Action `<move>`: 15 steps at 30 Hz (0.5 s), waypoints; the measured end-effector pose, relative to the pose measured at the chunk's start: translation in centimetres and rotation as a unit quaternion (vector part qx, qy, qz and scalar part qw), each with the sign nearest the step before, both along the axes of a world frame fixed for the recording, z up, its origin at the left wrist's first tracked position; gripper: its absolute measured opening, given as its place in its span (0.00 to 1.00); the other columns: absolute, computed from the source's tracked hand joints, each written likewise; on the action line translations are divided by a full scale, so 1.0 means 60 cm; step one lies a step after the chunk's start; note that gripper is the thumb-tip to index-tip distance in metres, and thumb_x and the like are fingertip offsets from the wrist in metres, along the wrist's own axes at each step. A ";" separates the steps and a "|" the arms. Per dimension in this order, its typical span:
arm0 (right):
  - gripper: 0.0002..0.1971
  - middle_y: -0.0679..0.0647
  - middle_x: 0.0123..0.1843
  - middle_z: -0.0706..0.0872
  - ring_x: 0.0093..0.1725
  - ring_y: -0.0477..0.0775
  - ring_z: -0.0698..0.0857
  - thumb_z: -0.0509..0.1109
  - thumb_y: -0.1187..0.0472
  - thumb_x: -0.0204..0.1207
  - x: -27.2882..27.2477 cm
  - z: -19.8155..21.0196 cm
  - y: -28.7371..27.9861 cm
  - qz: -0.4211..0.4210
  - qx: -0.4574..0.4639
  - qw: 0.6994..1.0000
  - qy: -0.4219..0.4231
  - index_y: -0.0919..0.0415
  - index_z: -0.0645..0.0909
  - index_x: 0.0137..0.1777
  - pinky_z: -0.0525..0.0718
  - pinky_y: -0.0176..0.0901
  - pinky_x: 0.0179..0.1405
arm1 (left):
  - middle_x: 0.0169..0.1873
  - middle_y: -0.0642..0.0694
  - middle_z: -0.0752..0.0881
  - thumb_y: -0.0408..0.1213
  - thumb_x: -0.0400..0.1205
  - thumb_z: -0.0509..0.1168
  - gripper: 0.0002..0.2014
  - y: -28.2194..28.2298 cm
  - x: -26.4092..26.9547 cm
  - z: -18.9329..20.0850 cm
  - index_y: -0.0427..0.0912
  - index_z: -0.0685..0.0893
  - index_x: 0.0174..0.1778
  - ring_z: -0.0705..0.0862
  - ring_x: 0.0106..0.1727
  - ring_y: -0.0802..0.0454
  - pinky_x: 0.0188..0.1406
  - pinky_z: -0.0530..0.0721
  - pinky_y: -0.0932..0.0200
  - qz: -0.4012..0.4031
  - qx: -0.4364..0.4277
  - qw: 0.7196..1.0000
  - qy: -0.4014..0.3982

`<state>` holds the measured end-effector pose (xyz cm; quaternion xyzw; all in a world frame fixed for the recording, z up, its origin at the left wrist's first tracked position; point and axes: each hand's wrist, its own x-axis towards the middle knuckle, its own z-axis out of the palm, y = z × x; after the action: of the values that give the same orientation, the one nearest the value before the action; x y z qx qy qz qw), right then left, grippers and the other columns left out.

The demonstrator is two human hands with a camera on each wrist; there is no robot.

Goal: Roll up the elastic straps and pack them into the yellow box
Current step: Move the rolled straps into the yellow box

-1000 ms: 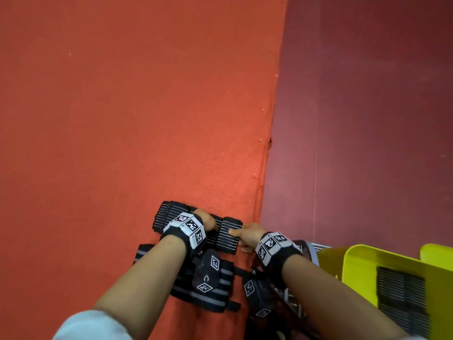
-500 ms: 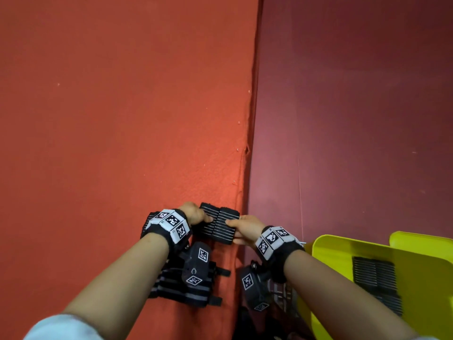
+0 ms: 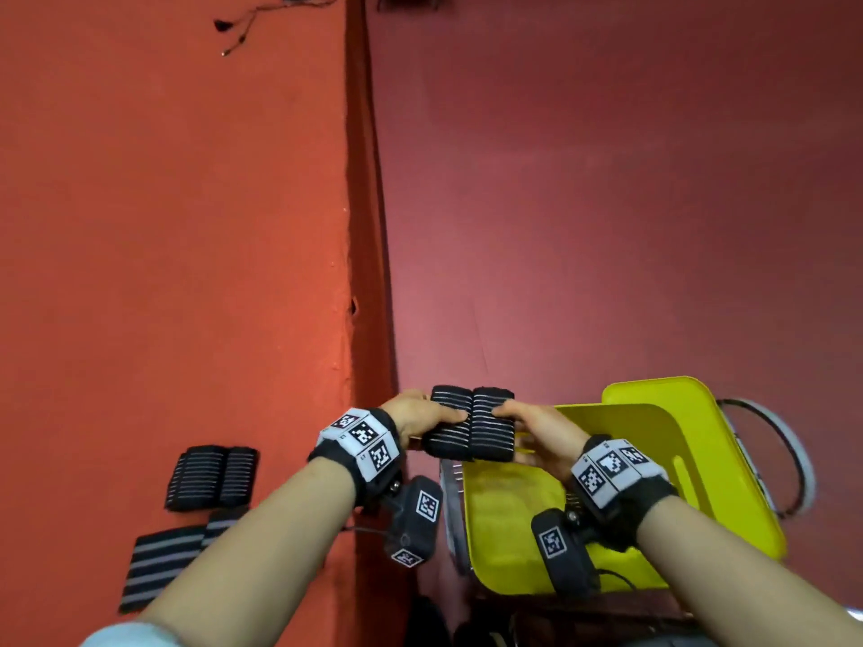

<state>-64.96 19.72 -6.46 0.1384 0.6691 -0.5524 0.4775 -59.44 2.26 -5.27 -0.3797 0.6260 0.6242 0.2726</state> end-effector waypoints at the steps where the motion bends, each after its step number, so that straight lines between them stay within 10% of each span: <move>1: 0.08 0.49 0.37 0.88 0.34 0.45 0.85 0.69 0.58 0.77 -0.005 -0.005 0.025 -0.003 0.015 1.000 0.000 0.57 0.84 0.54 0.83 0.39 0.34 | 0.44 0.36 0.89 0.29 0.78 0.72 0.06 0.028 -0.007 -0.009 0.34 0.85 0.48 0.87 0.47 0.41 0.62 0.83 0.41 -0.005 0.001 1.000 -0.005; 10: 0.08 0.56 0.43 0.87 0.40 0.51 0.86 0.72 0.59 0.77 -0.035 -0.097 0.170 0.004 0.143 0.990 -0.023 0.62 0.82 0.52 0.82 0.39 0.30 | 0.57 0.34 0.87 0.33 0.73 0.77 0.24 0.204 -0.052 -0.147 0.28 0.81 0.62 0.88 0.56 0.39 0.59 0.86 0.42 -0.009 -0.007 0.997 -0.080; 15: 0.08 0.60 0.47 0.88 0.48 0.59 0.87 0.74 0.58 0.76 -0.060 -0.172 0.201 0.044 0.218 0.974 -0.036 0.62 0.81 0.46 0.89 0.54 0.43 | 0.62 0.39 0.84 0.43 0.78 0.74 0.25 0.250 -0.074 -0.221 0.28 0.79 0.64 0.84 0.57 0.45 0.47 0.79 0.58 -0.046 -0.069 0.991 -0.105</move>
<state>-68.54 31.78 -16.76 0.2295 0.7613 -0.3659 0.4836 -63.86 17.28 -18.53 -0.4320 0.6524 0.5227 0.3383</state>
